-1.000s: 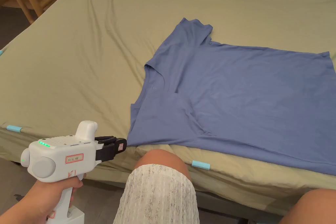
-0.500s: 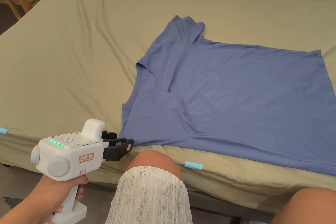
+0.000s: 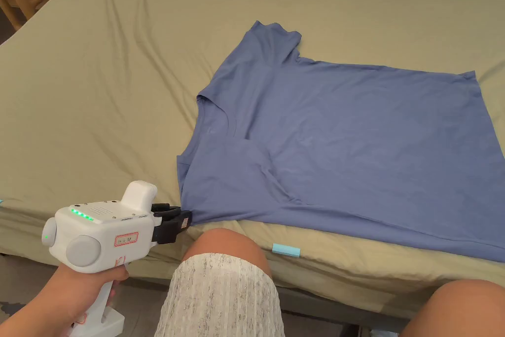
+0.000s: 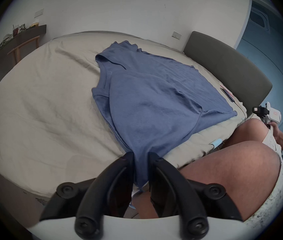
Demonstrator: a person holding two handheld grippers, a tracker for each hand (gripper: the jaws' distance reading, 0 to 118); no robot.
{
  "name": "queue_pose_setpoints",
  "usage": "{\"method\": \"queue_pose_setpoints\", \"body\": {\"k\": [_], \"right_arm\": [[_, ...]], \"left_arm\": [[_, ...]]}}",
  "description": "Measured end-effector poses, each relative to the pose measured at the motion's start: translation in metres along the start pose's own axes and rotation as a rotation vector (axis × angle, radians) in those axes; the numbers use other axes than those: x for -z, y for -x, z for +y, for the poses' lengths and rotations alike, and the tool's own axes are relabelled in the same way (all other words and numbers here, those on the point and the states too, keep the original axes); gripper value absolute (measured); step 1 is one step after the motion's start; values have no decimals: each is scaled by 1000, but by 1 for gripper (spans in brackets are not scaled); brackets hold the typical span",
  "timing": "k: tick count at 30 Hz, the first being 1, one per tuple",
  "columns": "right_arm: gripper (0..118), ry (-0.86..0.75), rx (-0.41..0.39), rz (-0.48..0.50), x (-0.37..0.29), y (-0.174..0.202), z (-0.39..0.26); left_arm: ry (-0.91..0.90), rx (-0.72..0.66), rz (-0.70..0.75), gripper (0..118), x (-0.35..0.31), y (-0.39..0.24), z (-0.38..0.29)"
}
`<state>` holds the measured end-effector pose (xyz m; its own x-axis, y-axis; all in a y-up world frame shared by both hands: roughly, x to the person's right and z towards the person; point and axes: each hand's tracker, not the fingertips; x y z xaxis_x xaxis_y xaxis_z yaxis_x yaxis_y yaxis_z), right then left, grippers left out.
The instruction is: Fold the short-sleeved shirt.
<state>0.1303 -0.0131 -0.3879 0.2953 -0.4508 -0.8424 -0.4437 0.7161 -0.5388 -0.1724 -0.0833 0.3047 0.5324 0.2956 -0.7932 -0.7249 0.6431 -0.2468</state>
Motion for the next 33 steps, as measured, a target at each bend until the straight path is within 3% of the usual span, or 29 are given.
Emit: {"method": "queue_pose_setpoints", "body": {"k": [2, 11, 13, 16, 18, 20, 22, 23, 25, 26, 28, 31, 33], "right_arm": [[0, -3, 4, 5, 1, 0, 1], [0, 20, -30, 56, 22, 5, 9], [0, 45, -93, 49, 32, 10, 10], [0, 100, -96, 74, 50, 0, 8], [0, 88, -188, 2, 61, -5, 6], [0, 110, -187, 14, 76, -18, 4], [1, 111, -241, -27, 86, -19, 1], [15, 115, -243, -25, 90, -21, 0], [65, 156, -246, -51, 101, -29, -2], [81, 172, -243, -55, 105, -31, -3], [91, 182, -266, -80, 114, -38, -9], [91, 194, -261, -98, 124, -40, -16], [91, 216, -338, -132, 132, -39, -22]], "left_arm": [[-11, -3, -10, 9, -4, -1, 3], [-116, -82, -99, 4, -32, -11, 38], [-124, -95, -110, 3, -36, -13, 47], [-145, -113, -124, 3, -39, -17, 56], [-151, -123, -134, 3, -39, -19, 61], [-155, -125, -132, 3, -40, -25, 66], [-156, -141, -139, 3, -39, -25, 69], [-157, -146, -139, 3, -38, -25, 71], [-152, -144, -130, 3, -37, -27, 74], [-151, -148, -133, 3, -37, -27, 75], [-157, -160, -136, 3, -38, -27, 77], [-156, -162, -135, 3, -38, -29, 80], [-151, -162, -136, 3, -37, -30, 81]]}}
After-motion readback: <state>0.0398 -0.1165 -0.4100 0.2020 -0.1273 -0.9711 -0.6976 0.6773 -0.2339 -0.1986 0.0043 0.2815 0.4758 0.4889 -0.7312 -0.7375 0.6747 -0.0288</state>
